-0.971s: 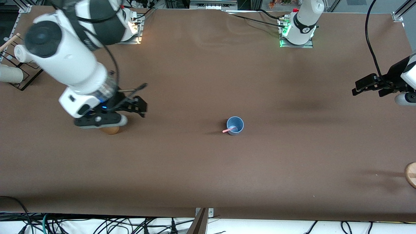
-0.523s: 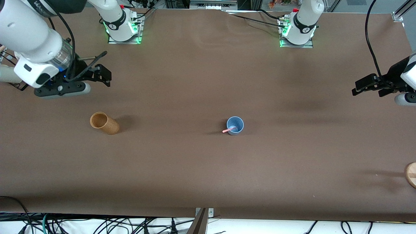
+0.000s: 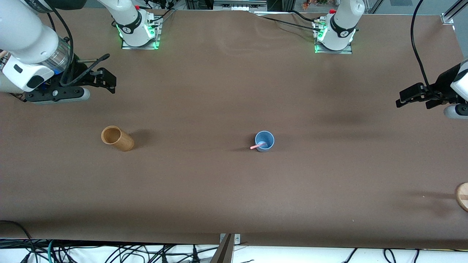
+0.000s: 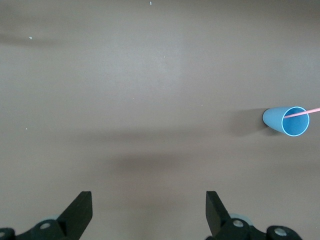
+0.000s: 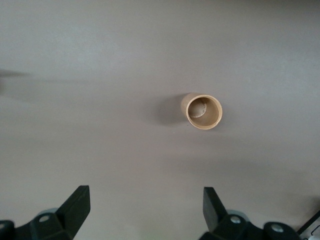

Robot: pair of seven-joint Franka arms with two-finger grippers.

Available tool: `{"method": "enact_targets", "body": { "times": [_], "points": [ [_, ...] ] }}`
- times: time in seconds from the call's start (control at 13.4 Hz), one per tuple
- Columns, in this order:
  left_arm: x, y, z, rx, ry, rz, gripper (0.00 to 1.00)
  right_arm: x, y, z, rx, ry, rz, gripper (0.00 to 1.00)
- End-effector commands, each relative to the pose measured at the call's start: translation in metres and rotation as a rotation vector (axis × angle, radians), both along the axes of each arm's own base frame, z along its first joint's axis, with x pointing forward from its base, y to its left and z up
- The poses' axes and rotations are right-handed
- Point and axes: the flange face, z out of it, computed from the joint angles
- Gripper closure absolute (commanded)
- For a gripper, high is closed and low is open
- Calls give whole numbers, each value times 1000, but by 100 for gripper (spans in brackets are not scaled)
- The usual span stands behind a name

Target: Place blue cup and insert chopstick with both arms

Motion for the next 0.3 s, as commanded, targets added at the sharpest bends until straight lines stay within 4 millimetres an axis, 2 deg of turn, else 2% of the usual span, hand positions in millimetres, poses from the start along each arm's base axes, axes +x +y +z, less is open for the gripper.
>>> {"method": "enact_targets", "body": {
  "times": [0.0,0.22],
  "points": [
    [-1,0,3,24,-7,-24,0,-11,-4,7,17,-7,17,0],
    [-1,0,3,24,-7,-24,0,-13,-4,7,14,3,18,0]
  ]
}}
